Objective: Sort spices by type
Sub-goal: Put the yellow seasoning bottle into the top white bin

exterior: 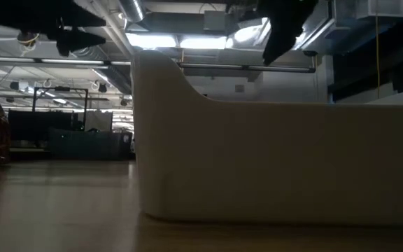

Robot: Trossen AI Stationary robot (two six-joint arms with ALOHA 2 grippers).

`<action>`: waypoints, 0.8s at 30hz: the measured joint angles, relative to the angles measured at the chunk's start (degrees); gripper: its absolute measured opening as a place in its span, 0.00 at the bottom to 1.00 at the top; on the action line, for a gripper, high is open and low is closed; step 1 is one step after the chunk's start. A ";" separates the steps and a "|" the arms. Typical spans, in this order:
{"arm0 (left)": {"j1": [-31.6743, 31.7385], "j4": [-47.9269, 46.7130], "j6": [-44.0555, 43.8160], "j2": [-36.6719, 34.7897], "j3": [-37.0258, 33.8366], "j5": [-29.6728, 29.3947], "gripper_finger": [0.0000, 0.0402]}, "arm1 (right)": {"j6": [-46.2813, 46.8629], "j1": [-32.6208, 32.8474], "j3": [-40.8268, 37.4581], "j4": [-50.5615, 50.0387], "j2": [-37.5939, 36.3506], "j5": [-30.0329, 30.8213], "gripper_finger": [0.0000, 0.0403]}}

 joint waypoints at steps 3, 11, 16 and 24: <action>-1.92 -6.14 -0.99 6.55 7.78 0.50 0.69 | 0.87 2.19 -6.80 6.40 -5.44 -0.03 0.68; -8.20 -21.68 1.22 21.19 25.60 2.03 0.66 | 6.44 8.87 -19.74 15.83 -15.73 0.79 0.68; -11.66 -34.54 -1.66 27.99 34.23 1.74 0.66 | 7.78 12.28 -25.13 20.69 -17.64 2.61 0.68; -19.46 -53.35 -14.48 34.13 39.17 2.17 0.66 | 7.81 13.99 -27.27 23.37 -17.68 3.58 0.68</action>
